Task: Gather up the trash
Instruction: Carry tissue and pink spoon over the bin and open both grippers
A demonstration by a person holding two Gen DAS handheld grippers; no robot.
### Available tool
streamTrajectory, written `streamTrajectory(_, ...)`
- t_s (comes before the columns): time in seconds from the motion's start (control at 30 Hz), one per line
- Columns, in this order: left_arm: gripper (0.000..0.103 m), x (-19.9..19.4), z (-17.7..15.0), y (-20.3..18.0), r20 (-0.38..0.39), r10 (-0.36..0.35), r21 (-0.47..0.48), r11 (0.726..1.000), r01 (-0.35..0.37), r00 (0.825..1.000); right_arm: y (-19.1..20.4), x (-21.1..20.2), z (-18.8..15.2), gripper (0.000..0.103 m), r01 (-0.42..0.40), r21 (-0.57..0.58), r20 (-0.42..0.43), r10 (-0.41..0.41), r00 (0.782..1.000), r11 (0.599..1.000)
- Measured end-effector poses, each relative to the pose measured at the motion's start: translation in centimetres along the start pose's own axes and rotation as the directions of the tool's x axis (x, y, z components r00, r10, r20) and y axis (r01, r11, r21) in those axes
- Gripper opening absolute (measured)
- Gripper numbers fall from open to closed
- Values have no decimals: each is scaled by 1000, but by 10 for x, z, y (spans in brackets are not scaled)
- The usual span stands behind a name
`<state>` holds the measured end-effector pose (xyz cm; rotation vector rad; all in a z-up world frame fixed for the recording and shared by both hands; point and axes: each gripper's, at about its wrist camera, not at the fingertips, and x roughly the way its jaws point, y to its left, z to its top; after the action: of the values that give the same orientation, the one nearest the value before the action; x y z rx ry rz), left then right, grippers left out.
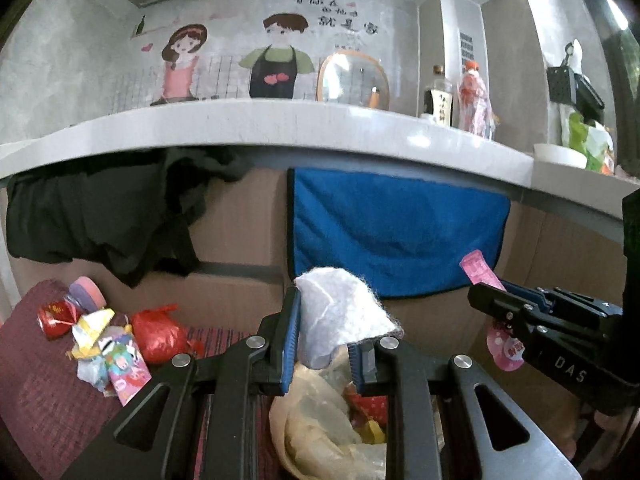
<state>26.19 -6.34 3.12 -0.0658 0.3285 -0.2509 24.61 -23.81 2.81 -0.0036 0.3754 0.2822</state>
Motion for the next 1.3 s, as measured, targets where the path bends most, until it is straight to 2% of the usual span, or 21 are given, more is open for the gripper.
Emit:
streamTrajectory(0.2,22,17,-17,1,-29,75,2,997,-75,997,-9,18,-16,19,-14,34,-43,15,999,999)
streamTrajectory(0.37,22,28,-29,6,-67,98,-14,995,-99,993,-15,31,-27,19,-25,58,-70,29,997,998)
streamTrajectory(0.97,22,56,-51,1,-158,52,-21,998,-56,986,-27,56,-43,19,-44,111,-111,57,992,993)
streamTrajectory(1.1,22,66,-56,1,-187,24,-36,999,-32,982,-30,63,-46,19,-39,118,-126,54,991,992)
streamTrajectory(1.17,23,73,-58,2,-203,-22,-55,998,11,979,-31,66,-47,20,-37,123,-130,54,990,992)
streamTrajectory(1.2,26,78,-58,4,-216,-74,-74,995,60,974,-32,67,-48,21,-42,129,-126,58,990,991)
streamTrajectory(1.27,43,86,-57,8,-242,-137,-101,988,116,960,-37,69,-49,28,-42,148,-108,59,992,988)
streamTrajectory(1.3,55,88,-56,12,-249,-149,-116,986,123,957,-39,70,-49,41,-42,160,-110,60,992,986)
